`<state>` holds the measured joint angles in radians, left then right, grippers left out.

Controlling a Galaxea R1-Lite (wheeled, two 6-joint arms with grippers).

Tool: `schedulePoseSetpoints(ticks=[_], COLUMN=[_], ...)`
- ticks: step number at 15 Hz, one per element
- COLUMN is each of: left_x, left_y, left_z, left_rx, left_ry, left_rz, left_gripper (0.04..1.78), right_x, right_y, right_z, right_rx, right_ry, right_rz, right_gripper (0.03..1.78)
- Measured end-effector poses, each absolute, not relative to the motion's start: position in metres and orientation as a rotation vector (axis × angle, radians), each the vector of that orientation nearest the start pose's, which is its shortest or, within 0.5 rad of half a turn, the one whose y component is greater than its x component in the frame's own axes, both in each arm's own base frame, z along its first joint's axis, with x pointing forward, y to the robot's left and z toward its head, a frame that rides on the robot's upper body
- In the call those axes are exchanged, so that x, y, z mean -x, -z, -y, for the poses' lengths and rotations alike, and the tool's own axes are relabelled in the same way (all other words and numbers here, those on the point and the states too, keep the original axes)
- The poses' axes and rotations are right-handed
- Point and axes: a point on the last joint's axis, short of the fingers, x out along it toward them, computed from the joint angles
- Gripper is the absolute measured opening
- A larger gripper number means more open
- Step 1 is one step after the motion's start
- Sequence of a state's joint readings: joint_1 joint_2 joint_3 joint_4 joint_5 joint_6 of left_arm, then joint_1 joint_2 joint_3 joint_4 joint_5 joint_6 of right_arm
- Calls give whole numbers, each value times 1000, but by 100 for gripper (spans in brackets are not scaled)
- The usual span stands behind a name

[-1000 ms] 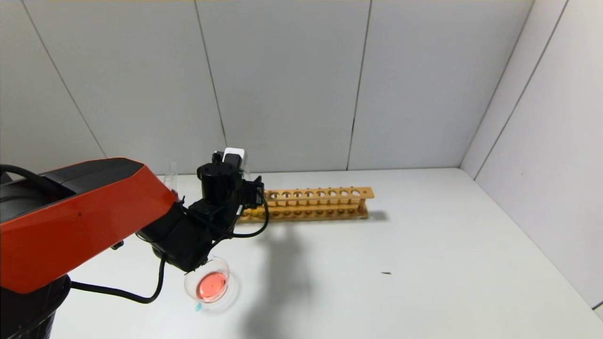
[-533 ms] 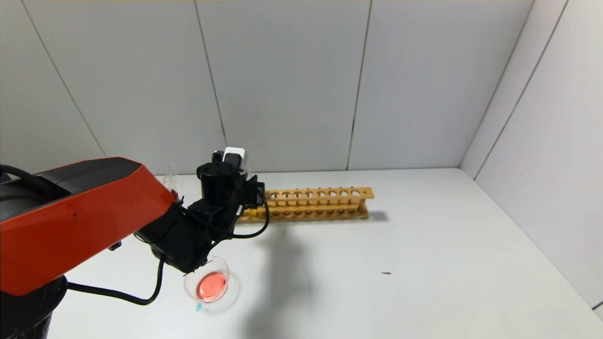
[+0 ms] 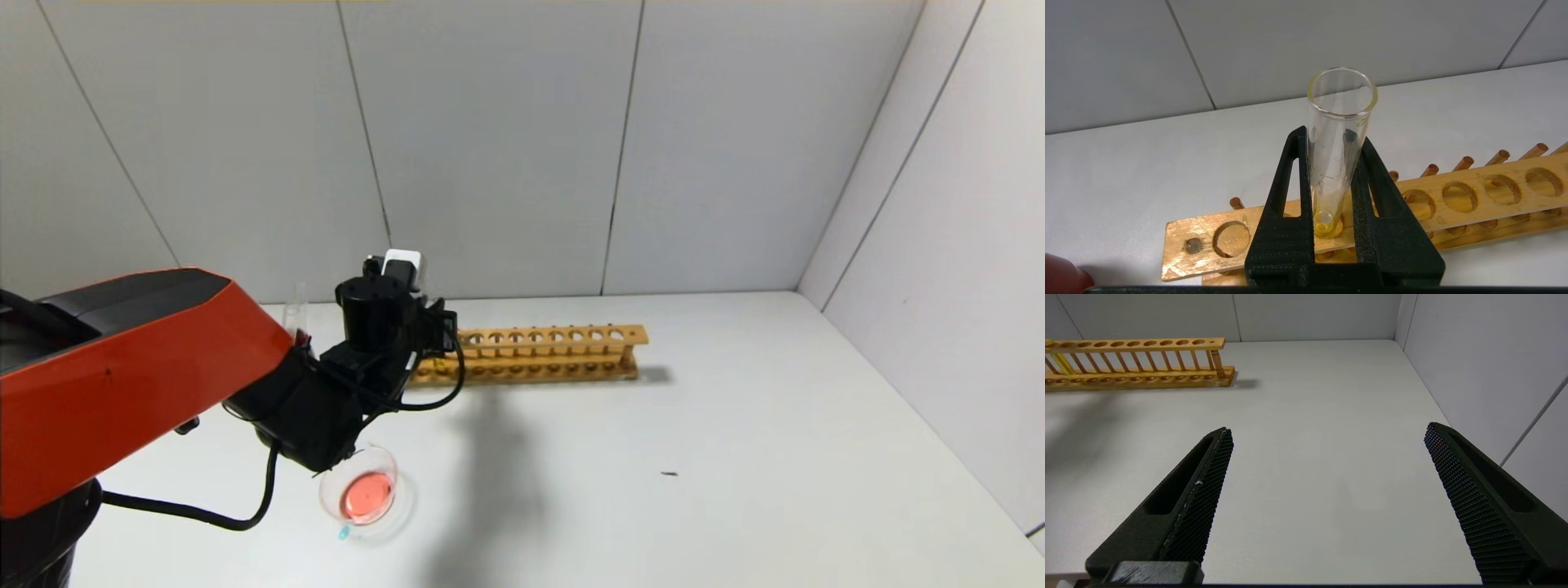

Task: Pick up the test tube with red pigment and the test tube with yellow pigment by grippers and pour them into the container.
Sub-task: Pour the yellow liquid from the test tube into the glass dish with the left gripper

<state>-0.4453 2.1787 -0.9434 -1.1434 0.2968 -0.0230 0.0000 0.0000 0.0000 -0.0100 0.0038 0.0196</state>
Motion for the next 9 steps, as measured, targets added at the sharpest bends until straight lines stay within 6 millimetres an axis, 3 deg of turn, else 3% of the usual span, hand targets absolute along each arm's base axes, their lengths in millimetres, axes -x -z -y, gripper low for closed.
schedulePoseSetpoints(ticks=[9], left_x=[-359], left_y=[-127], left_z=[164], left_rx=[8], left_ry=[143], left_rz=[-35], left_gripper=[31], right_x=[23], right_y=[-77], right_z=[0], right_rx=[-20], right_ry=[-4], right_rz=[10], right_gripper=[171])
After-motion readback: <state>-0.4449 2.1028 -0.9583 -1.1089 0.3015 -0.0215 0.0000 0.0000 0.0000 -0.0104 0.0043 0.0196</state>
